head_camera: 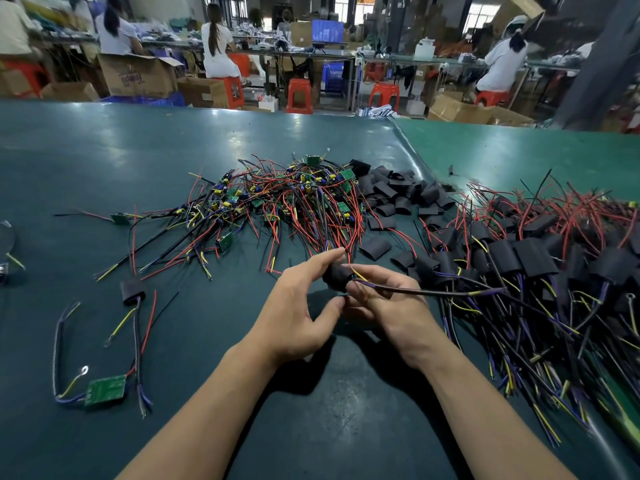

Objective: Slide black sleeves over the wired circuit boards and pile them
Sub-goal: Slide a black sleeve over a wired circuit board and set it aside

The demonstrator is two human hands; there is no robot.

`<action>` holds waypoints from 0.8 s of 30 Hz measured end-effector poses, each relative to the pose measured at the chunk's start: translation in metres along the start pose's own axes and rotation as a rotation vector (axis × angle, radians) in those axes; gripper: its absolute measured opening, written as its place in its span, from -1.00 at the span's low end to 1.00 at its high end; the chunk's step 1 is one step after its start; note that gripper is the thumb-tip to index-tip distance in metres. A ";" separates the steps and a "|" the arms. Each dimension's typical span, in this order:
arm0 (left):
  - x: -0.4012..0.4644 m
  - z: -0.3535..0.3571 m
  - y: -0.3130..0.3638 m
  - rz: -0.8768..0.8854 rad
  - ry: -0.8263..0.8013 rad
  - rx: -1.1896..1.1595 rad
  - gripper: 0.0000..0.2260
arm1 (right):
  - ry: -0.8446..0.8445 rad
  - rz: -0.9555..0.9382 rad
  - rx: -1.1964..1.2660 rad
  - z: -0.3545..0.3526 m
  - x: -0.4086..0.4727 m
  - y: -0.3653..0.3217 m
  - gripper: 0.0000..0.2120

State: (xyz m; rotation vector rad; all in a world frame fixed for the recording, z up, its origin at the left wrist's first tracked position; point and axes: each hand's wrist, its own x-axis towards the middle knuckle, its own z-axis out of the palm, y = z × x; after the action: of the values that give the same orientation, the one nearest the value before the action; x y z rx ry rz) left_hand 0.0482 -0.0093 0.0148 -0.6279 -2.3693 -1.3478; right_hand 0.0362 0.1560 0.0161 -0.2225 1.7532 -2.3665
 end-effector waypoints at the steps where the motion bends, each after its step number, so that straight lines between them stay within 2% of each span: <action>1: 0.000 0.000 0.000 -0.002 -0.003 -0.012 -0.45 | -0.007 -0.001 0.002 0.000 0.000 0.000 -0.77; 5: -0.001 0.001 0.000 0.015 0.001 -0.013 -0.43 | -0.006 -0.016 0.013 0.001 0.000 0.001 -0.80; 9: 0.000 0.004 -0.003 -0.042 0.031 -0.030 -0.45 | 0.024 -0.019 0.028 0.000 0.002 0.002 -0.80; 12: 0.004 0.008 -0.005 -0.031 0.191 0.174 -0.53 | 0.080 -0.062 0.007 -0.003 0.005 0.000 -0.86; 14: 0.006 0.007 -0.006 -0.021 0.292 0.338 -0.60 | 0.104 -0.064 0.011 -0.004 0.007 -0.001 -0.81; 16: 0.005 0.006 -0.006 -0.038 0.293 0.409 -0.64 | 0.099 -0.054 -0.005 -0.004 0.007 0.000 -0.77; 20: 0.004 0.008 -0.001 -0.117 0.234 0.312 -0.71 | 0.054 -0.069 -0.077 -0.005 0.007 0.003 -0.89; 24: 0.002 0.009 0.003 -0.119 0.240 0.242 -0.61 | 0.043 -0.070 -0.115 -0.005 0.008 0.004 -0.86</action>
State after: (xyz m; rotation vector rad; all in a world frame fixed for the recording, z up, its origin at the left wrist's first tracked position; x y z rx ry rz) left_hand 0.0476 0.0001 0.0141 -0.2449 -2.3508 -1.0877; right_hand 0.0279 0.1575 0.0107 -0.2556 1.9346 -2.3363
